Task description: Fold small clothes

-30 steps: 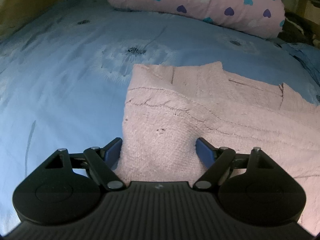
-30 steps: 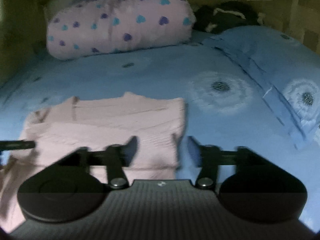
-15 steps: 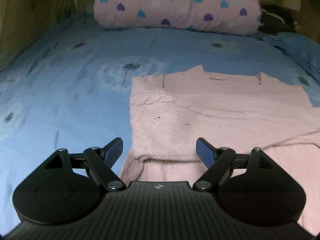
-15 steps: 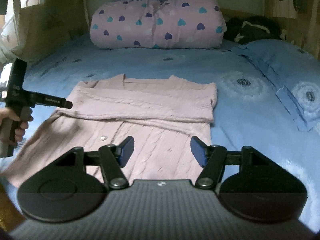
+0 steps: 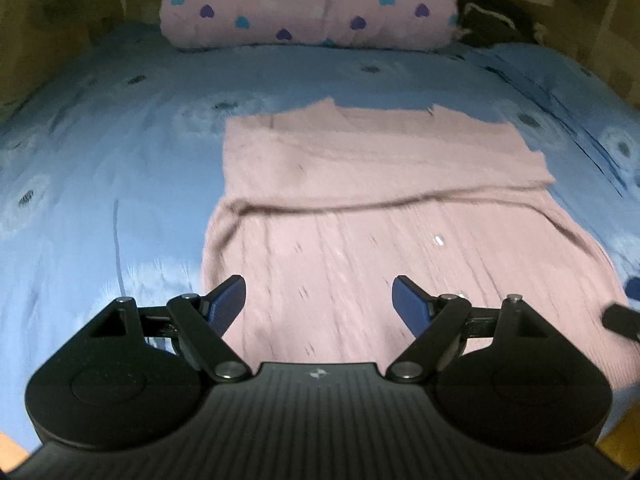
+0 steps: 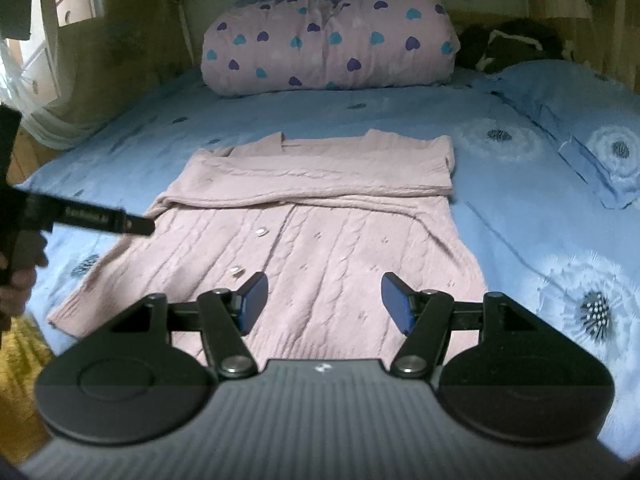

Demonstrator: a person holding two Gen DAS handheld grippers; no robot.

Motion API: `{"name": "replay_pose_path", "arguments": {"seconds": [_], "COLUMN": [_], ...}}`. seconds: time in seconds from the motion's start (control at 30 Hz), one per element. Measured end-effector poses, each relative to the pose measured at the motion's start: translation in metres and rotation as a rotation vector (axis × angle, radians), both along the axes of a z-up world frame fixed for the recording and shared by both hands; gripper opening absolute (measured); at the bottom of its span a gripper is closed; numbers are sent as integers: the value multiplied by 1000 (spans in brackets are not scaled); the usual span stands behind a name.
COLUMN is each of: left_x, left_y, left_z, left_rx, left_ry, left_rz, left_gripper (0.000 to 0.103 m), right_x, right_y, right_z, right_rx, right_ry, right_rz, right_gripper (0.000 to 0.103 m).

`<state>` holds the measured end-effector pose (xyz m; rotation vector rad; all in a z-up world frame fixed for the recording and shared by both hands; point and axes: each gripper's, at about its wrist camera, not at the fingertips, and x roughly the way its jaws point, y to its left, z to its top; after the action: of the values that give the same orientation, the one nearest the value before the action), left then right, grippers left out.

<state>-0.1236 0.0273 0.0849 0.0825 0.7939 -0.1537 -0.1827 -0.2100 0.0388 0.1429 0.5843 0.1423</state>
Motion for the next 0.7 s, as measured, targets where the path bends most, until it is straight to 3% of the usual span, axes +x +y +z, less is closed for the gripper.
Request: {"name": "replay_pose_path", "arguments": {"seconds": [0.17, 0.23, 0.37, 0.57, 0.7], "left_x": [-33, -46, -67, -93, -101], "left_y": [-3, 1, 7, 12, 13], "left_z": [3, 4, -1, -18, -29], "left_rx": [43, 43, 50, 54, 29], "left_ry": [-3, -6, 3, 21, 52], "left_rz": [-37, -40, -64, -87, -103], "left_gripper": [84, 84, 84, 84, 84], "right_x": [-15, -24, -37, -53, -57], "right_y": [4, 6, 13, 34, 48], "right_z": [0, 0, -7, -13, -26], "right_rx": [46, 48, 28, -87, -172], "right_ry": [32, 22, 24, 12, 61], "right_rz": [7, 13, 43, 75, 50], "right_gripper": [67, 73, 74, 74, 75]}}
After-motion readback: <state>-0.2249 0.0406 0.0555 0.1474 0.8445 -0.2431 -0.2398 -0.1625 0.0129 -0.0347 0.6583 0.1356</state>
